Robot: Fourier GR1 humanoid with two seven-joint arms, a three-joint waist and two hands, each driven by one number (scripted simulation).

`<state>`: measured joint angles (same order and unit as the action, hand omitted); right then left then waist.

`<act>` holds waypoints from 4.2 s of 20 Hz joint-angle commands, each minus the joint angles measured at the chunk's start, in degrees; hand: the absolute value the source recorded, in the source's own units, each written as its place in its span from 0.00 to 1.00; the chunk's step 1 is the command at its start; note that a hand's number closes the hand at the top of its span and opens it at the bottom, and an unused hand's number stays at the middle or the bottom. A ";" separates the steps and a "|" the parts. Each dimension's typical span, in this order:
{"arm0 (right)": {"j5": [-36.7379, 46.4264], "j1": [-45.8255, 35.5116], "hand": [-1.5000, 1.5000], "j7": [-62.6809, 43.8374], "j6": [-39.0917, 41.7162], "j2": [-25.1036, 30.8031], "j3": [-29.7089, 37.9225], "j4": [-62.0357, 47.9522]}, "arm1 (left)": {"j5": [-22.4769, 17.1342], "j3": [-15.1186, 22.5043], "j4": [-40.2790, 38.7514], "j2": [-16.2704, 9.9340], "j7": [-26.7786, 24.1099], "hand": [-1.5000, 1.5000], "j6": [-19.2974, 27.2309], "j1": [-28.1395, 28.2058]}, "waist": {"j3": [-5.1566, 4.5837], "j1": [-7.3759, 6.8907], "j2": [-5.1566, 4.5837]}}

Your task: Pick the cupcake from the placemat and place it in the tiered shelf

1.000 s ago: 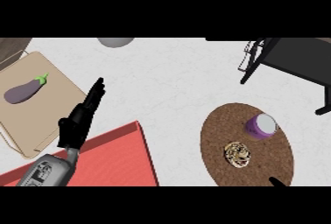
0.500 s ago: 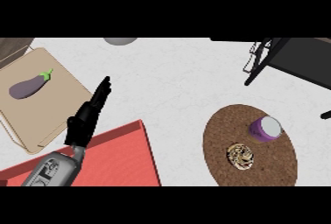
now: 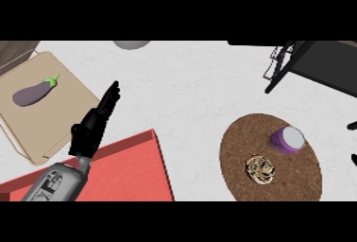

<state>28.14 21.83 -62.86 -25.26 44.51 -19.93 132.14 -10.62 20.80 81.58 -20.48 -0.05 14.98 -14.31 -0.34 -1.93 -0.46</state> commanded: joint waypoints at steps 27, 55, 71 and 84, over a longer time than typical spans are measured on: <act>27.30 -22.35 0.00 -17.47 19.90 -35.63 -6.91 -18.30 | 4.36 -2.63 -1.18 4.18 0.52 0.50 -0.24 0.89 | 0.29 1.65 0.42; 31.28 -20.89 0.00 -8.74 25.54 -44.48 1.96 -26.70 | 9.84 -5.88 0.71 8.79 3.33 0.50 -3.13 1.48 | 0.34 1.90 0.46; 30.09 -17.75 1.00 0.39 19.82 -44.49 0.04 -38.63 | 12.37 -11.48 -0.79 10.58 3.67 0.50 -7.31 -0.26 | 0.35 2.06 0.45; 25.06 -53.27 1.00 0.26 23.69 -44.49 4.97 -62.85 | 12.95 -12.79 -1.56 11.74 3.06 0.50 -10.50 -0.83 | 0.38 -0.24 -0.14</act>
<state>56.83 -17.64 -60.07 -2.48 0.40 -17.89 80.28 2.38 8.27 80.50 -9.13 1.65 4.75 -12.89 -0.01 -1.37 -0.32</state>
